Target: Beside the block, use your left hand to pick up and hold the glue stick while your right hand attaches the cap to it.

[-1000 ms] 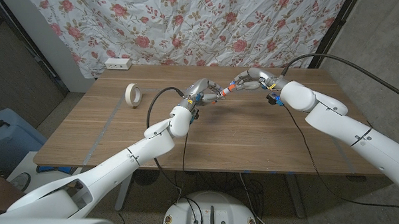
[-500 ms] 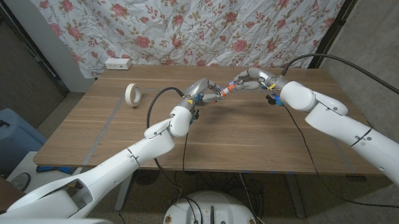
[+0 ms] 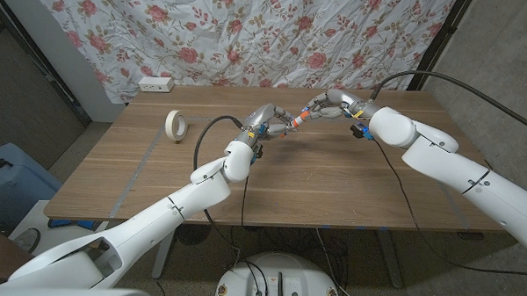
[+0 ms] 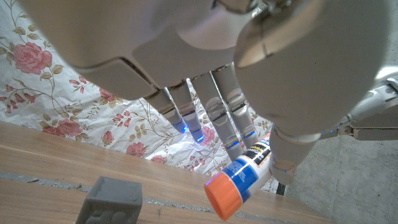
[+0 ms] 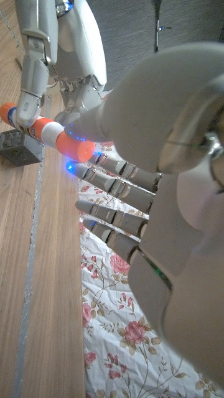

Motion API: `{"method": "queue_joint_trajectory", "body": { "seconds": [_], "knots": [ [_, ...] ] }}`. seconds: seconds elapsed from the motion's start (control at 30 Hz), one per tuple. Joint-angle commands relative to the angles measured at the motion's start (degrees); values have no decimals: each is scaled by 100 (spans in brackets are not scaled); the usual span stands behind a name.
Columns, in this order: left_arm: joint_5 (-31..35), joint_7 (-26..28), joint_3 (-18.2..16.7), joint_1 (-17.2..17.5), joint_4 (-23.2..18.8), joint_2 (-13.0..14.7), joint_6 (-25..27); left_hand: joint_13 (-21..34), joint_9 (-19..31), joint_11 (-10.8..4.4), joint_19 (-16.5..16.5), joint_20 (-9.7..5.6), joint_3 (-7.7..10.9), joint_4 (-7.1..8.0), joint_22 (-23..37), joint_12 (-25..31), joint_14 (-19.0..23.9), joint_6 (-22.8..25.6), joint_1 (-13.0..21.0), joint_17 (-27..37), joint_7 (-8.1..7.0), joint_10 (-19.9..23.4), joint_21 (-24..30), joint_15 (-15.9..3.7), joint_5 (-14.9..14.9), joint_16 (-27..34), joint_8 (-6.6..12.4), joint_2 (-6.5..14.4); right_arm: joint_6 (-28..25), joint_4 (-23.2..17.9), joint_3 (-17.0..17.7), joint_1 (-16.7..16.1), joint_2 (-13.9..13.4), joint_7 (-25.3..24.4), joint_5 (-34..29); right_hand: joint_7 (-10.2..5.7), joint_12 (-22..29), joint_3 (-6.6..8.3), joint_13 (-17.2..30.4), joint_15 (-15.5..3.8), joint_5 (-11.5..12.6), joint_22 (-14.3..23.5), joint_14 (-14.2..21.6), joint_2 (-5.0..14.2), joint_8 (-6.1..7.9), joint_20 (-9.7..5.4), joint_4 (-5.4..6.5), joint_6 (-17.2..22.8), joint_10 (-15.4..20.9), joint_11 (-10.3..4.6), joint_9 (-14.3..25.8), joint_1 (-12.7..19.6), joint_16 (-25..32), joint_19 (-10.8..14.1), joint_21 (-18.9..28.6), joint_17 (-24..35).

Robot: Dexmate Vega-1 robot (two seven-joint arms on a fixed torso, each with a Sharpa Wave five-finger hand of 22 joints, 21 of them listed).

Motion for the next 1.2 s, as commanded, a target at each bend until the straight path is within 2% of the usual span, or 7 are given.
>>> {"method": "queue_joint_trajectory", "body": {
  "seconds": [0.03,1.2],
  "knots": [
    [17,22,-2,31,-39,-6,25,34,107,-359,-44,-5,30,25,17,23,38,596,-257,13,233,364,9,-646,22,-14,44,503,-41,-40,-14,-23,2,-13,-14,25,-7,-15,20,-661,-22,13,-27,31,43,14,-7,44,-5,-6,4,-16,17,17,6,15],
    [67,76,19,46,-47,-42,-4,34,108,-358,-42,5,35,25,18,21,43,582,-248,12,238,357,9,-642,23,-13,40,515,-46,-148,11,-136,-48,-52,-10,25,-6,-44,26,-662,-24,13,-33,52,27,29,-12,71,-3,-7,11,-13,35,16,7,9]
  ]
}}
